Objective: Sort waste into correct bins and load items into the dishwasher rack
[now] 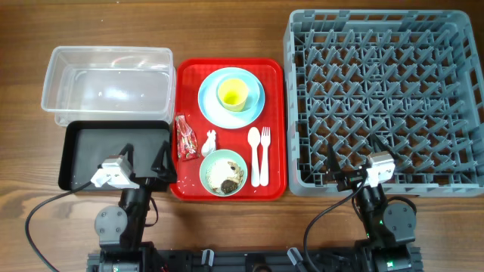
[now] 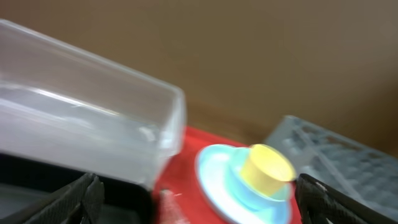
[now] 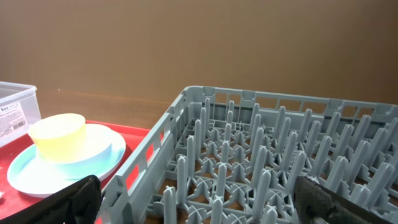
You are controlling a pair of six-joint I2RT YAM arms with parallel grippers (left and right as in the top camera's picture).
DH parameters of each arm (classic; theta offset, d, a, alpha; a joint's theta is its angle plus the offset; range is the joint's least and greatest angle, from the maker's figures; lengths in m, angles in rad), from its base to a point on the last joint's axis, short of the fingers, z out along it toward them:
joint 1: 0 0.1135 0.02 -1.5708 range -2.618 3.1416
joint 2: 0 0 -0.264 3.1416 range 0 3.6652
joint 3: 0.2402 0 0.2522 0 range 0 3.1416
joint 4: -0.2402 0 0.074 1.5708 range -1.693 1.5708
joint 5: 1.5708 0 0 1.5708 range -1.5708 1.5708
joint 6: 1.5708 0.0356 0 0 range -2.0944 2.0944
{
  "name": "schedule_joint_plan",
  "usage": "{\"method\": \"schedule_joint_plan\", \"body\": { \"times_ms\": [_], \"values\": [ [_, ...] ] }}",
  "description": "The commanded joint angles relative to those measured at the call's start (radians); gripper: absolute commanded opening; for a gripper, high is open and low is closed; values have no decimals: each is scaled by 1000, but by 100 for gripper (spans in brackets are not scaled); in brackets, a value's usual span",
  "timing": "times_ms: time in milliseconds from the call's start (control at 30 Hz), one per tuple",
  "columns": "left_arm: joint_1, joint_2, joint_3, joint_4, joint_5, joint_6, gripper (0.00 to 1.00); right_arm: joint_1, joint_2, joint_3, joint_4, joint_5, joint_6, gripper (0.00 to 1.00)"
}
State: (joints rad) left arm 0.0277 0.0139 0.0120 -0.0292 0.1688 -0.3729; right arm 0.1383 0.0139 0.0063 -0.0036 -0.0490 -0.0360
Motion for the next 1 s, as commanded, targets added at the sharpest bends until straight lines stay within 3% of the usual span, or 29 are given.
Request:
{"method": "schedule_joint_plan", "body": {
  "times_ms": [0, 133, 233, 333, 400, 500, 733, 767, 800, 833, 867, 967],
  "values": [
    [-4, -6, 71, -39, 148, -43, 100, -4, -3, -1, 5, -11, -10, 100],
    [-4, 45, 319, -246, 149, -22, 100, -4, -3, -1, 5, -11, -10, 100],
    [-4, 185, 556, -412, 161, 44, 100, -4, -3, -1, 5, -11, -10, 100],
    [-5, 473, 896, -692, 205, 156, 100, -4, -3, -1, 5, -11, -10, 100],
    [-5, 681, 1118, -905, 209, 164, 100, -4, -3, -1, 5, -11, -10, 100],
    [-5, 938, 1343, -1061, 209, 152, 100, -4, -3, -1, 5, -11, -10, 100],
    [-5, 1234, 1405, -1181, 247, 153, 100, -4, -3, -1, 5, -11, -10, 100],
    [-5, 1281, 1405, -1205, 246, 153, 72, -4, -3, -1, 5, -11, -10, 100],
    [-5, 1313, 1404, -1222, 246, 153, 34, -4, -3, -1, 5, -11, -10, 100],
    [-5, 1344, 1402, -1234, 246, 153, 12, -4, -3, -1, 5, -11, -10, 100],
    [-5, 1368, 1398, -1246, 246, 153, 4, -4, -3, -1, 5, -11, -10, 100],
    [-22, 1440, 1375, -1269, 225, 153, 4, -4, -3, -1, 5, -11, -10, 100]
  ]
}}
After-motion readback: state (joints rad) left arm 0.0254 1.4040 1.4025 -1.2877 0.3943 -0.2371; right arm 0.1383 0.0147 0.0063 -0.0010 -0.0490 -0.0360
